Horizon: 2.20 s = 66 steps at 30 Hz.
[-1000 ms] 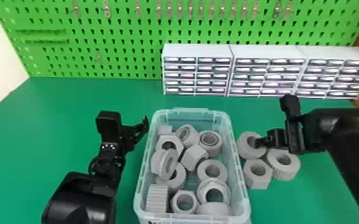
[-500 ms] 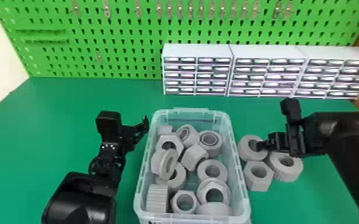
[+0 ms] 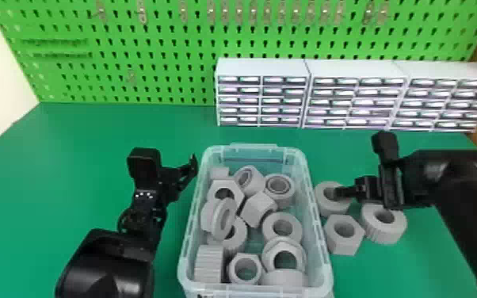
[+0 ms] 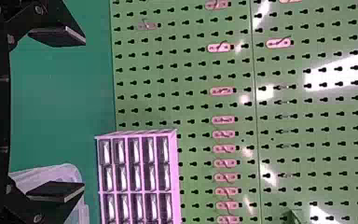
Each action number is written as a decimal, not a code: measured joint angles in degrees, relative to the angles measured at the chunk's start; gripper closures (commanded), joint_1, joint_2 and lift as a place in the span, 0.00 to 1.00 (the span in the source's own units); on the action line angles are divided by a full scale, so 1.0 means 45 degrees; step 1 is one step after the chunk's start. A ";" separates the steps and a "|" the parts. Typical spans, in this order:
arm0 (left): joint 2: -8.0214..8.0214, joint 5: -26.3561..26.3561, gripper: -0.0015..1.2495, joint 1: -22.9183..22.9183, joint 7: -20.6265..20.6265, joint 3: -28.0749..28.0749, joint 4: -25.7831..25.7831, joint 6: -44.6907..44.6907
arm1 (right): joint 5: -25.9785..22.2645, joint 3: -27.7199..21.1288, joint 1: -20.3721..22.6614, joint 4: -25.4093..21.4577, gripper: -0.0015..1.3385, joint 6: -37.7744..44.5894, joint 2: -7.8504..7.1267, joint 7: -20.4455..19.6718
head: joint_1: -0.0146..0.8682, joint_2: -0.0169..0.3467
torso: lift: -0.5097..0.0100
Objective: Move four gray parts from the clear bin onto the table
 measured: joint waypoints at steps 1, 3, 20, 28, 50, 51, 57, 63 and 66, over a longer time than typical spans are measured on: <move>0.0000 0.0001 0.15 0.0003 0.0000 0.0002 0.0000 0.0000 | -0.0006 0.0002 0.0006 0.0000 0.36 0.0000 0.0000 0.0000 | 0.80 0.24 | 0.88; 0.0000 0.0004 0.15 0.0004 0.0000 0.0003 0.0000 0.0000 | -0.0009 0.0005 0.0013 0.0000 0.36 0.0000 0.0000 0.0000 | 0.80 0.24 | 0.88; -0.0001 0.0020 0.15 0.0060 0.0000 0.0018 0.0000 0.0000 | -0.0058 0.0244 0.0105 -0.0728 0.36 0.0032 0.0000 0.0000 | 0.80 0.24 | 0.88; -0.0003 0.0020 0.15 0.0099 -0.0001 0.0023 0.0000 0.0000 | -0.0044 0.0377 0.0157 -0.2533 0.37 0.0878 0.0001 0.0000 | 0.80 0.24 | 0.88; 0.0003 0.0020 0.15 0.0220 -0.0016 0.0126 -0.0020 -0.0005 | -0.0678 0.1795 -0.0995 -0.7152 0.38 0.5302 -0.0042 0.0000 | 0.80 0.24 | 0.88; 0.0003 0.0020 0.15 0.0221 -0.0016 0.0126 -0.0020 -0.0005 | -0.0755 0.1850 -0.1030 -0.7240 0.38 0.5346 -0.0031 0.0000 | 0.80 0.24 | 0.88; 0.0003 0.0020 0.15 0.0250 -0.0017 0.0138 -0.0020 -0.0005 | -0.1154 0.2301 -0.1296 -0.7694 0.38 0.5637 0.0021 0.0000 | 0.80 0.24 | 0.88; 0.0003 0.0010 0.15 0.0276 -0.0019 0.0141 -0.0028 -0.0005 | -0.1578 0.2746 -0.1498 -0.7916 0.38 0.5812 0.0095 0.0000 | 0.80 0.24 | 0.88; 0.0003 0.0003 0.15 0.0279 -0.0019 0.0141 -0.0030 -0.0006 | -0.1761 0.3000 -0.1591 -0.7985 0.38 0.5878 0.0134 0.0000 | 0.80 0.24 | 0.88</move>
